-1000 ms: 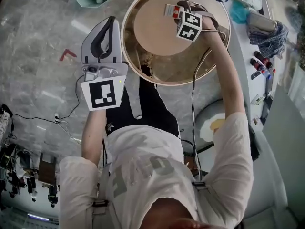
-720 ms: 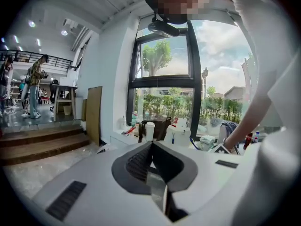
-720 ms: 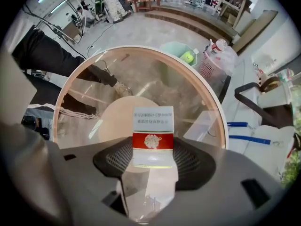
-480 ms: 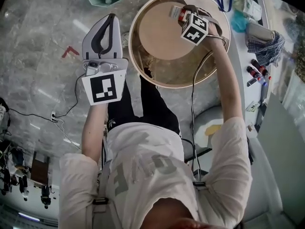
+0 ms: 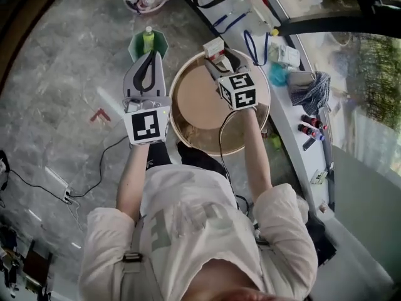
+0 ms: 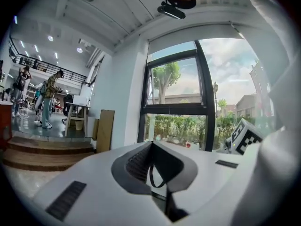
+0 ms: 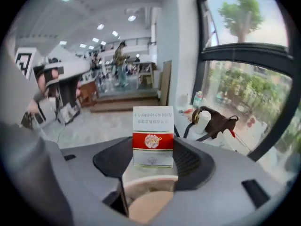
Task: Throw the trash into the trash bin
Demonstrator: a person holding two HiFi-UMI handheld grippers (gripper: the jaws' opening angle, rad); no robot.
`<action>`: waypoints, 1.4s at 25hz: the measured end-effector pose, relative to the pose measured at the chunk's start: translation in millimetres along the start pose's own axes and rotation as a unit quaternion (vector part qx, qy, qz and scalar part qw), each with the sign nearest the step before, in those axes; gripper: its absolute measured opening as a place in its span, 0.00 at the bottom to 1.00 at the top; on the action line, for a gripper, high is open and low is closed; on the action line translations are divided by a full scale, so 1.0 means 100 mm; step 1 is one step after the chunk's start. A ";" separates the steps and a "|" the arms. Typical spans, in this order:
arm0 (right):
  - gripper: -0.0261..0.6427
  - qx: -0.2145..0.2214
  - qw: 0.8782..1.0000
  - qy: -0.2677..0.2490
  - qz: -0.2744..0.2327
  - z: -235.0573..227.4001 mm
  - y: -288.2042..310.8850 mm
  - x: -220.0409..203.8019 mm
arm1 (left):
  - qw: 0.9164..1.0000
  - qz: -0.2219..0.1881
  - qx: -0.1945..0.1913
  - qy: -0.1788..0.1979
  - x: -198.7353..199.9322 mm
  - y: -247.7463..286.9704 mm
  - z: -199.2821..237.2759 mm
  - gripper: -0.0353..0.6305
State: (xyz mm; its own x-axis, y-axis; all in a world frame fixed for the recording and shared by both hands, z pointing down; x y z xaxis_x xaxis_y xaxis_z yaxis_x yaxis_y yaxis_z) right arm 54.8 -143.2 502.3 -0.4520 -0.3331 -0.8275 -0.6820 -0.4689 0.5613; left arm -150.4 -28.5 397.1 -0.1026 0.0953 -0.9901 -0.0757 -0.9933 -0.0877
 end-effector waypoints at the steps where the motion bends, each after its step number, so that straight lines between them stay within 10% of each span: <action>1: 0.44 -0.011 0.999 0.034 -0.038 0.03 -0.11 0.17 | 1.000 -0.007 -0.004 0.003 0.10 0.01 -0.01 0.07; 8: 0.44 -0.093 0.966 0.119 -0.208 0.34 -1.02 0.93 | 0.999 -0.032 -0.014 -0.013 0.61 -0.03 -0.12 0.07; 15: 0.44 -0.028 0.930 0.199 -0.309 0.72 -1.53 0.96 | 0.998 -0.051 -0.002 -0.024 0.83 -0.17 -0.14 0.07; 29: 0.44 -0.021 0.942 0.187 -0.278 0.75 -1.29 1.00 | 0.998 -0.050 0.028 -0.020 0.78 -0.23 0.02 0.07; 35: 0.44 0.047 0.957 0.183 -0.219 0.94 -0.35 0.92 | 0.997 -0.021 0.072 -0.025 0.39 -0.29 0.56 0.07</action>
State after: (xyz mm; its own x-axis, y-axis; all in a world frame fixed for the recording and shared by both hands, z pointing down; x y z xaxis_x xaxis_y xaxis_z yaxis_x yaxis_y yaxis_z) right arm -16.4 -80.4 405.0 0.1079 -0.3939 -0.9128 -0.8166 -0.5588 0.1446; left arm -207.7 8.0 367.0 -0.1461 0.1433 -0.9788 -0.2219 -0.9690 -0.1087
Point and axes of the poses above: the fingertips, and each gripper's own axes: y forward along the fingers, z to its left, x out of its top, the point moved 7 cm from there along -y, backward along the fingers, and after that the axes turned 9 degrees about -z, right-handed, at the moved point
